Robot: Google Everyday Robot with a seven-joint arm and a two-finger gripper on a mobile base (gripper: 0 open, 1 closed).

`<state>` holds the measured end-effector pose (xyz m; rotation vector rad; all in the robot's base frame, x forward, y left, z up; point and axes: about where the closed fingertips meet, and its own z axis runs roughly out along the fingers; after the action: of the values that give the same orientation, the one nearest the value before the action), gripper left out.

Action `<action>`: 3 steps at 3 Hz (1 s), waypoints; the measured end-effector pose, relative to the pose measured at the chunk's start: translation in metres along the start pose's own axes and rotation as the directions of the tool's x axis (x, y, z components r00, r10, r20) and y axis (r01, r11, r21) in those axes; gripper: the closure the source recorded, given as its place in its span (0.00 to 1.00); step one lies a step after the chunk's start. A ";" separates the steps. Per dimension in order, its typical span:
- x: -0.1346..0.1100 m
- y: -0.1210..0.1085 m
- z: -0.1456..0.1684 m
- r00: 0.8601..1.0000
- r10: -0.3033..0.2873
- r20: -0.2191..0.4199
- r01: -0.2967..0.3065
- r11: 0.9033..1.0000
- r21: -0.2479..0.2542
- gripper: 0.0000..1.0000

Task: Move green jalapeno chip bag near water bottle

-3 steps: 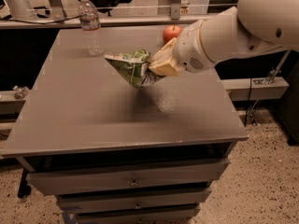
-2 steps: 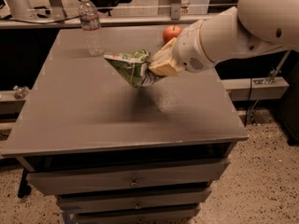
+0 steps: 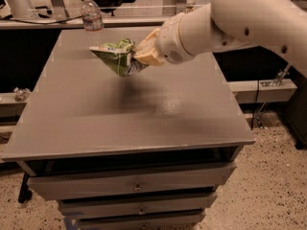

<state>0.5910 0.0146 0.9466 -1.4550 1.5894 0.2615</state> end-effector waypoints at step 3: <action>-0.001 -0.094 0.095 0.995 -0.103 0.001 0.102 0.984 0.145 1.00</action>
Offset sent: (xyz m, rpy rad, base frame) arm 0.1498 0.0457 -0.0122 -0.0225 -0.2022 -0.0592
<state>0.7179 0.0548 0.9352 -1.4161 1.4899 0.0906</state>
